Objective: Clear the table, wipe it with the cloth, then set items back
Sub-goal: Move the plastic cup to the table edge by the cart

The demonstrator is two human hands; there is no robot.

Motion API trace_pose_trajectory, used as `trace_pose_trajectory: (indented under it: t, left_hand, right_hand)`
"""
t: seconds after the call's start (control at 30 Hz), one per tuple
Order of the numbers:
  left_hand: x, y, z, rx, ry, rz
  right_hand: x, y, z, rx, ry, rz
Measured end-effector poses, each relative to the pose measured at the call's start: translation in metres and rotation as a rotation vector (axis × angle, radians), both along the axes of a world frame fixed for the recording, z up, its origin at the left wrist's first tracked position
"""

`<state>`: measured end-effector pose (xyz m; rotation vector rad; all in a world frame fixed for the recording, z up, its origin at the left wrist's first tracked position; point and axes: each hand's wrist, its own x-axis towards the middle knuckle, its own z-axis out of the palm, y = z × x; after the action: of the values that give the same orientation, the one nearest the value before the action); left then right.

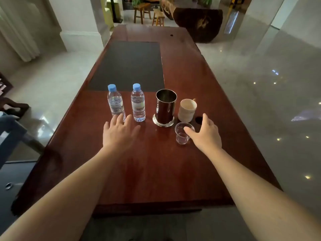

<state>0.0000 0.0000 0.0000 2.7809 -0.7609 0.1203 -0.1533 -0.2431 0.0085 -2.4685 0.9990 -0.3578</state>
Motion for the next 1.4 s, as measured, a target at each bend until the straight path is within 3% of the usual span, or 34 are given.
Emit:
trace_pose_trajectory:
  t: [0.2,0.63,1.0,1.4]
  left_hand:
    - [0.000,0.032,-0.071,0.156,0.158,0.089]
    - [0.006,0.071,-0.159,0.233,0.192,0.123]
    - [0.005,0.074,-0.168,0.207,0.151,0.165]
    - [0.004,0.074,-0.167,0.192,0.146,0.165]
  right_hand:
    - [-0.001,-0.008,-0.048,0.213,-0.002,-0.019]
    - [0.037,-0.015,-0.133,0.532,-0.271,-0.121]
    - [0.048,-0.016,-0.150,0.536,-0.547,-0.140]
    - [0.077,0.012,-0.123,0.575,-0.582,0.057]
